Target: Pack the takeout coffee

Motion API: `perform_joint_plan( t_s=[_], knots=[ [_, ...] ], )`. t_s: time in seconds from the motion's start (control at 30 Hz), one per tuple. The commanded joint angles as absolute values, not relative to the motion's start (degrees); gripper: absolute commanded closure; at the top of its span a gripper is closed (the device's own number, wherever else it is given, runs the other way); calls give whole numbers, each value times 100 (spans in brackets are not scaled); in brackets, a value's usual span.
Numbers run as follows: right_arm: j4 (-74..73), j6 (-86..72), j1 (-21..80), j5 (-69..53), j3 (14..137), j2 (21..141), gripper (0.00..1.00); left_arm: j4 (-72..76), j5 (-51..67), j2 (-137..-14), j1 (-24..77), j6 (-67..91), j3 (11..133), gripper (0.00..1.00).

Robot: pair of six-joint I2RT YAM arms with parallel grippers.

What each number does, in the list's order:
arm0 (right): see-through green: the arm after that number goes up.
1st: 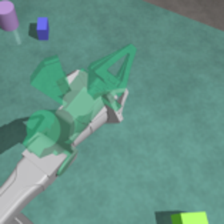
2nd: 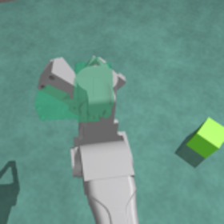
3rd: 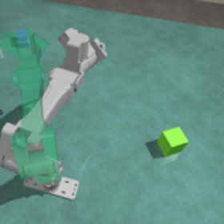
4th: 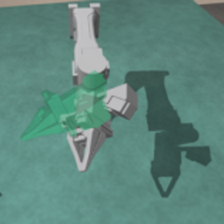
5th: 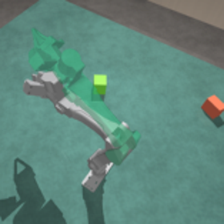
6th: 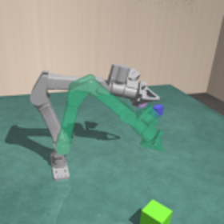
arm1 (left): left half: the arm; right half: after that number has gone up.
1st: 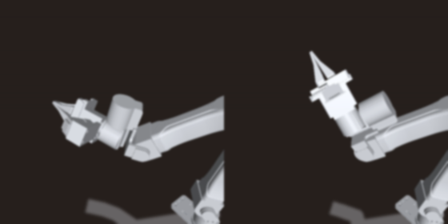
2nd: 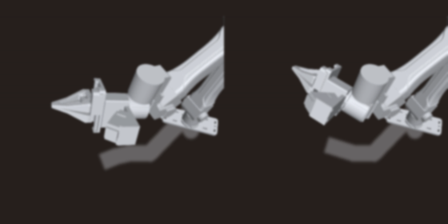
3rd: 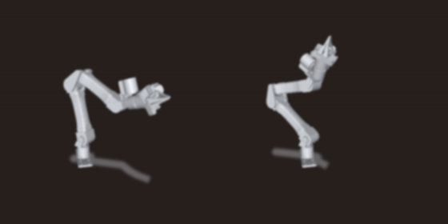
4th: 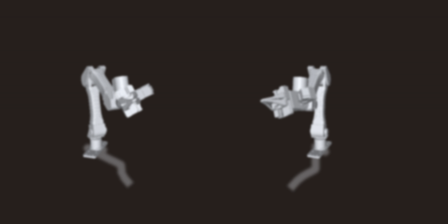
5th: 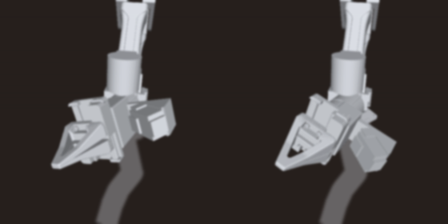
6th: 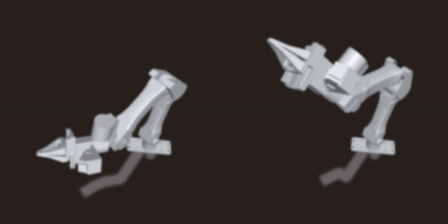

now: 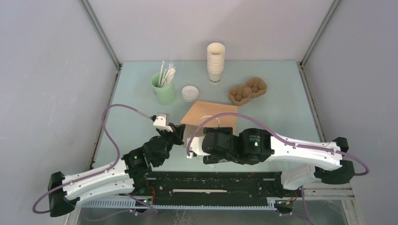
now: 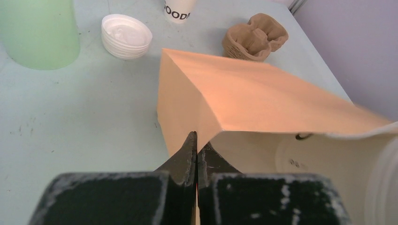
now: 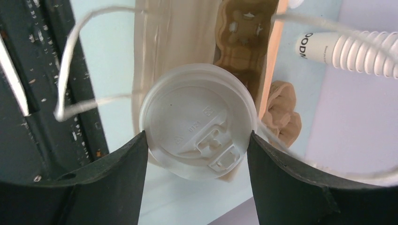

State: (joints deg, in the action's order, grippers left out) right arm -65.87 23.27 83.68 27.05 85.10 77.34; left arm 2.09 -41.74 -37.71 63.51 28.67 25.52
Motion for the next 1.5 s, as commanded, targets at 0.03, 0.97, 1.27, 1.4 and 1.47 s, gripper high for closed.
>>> perform_joint_plan(
  t_s=[0.03,0.97,1.27,1.4,1.47],
  knots=[
    [-5905,2987,8021,2382,8573,7797,100,35,-4000,-3766,6381,3137,2959,100],
    [-4338,5155,7169,2554,7411,7843,100,-772,-3604,-3956,6381,3116,3488,100],
    [-4078,5720,6977,2485,7005,7912,100,-877,-3785,-3961,6381,3191,3443,100],
    [-4144,5514,6935,2361,6975,7949,100,-812,-3799,-4001,6381,3184,3410,100],
    [-4180,5359,6997,2197,6935,7949,100,-737,-3765,-4042,6381,3159,3412,100]
  ],
)
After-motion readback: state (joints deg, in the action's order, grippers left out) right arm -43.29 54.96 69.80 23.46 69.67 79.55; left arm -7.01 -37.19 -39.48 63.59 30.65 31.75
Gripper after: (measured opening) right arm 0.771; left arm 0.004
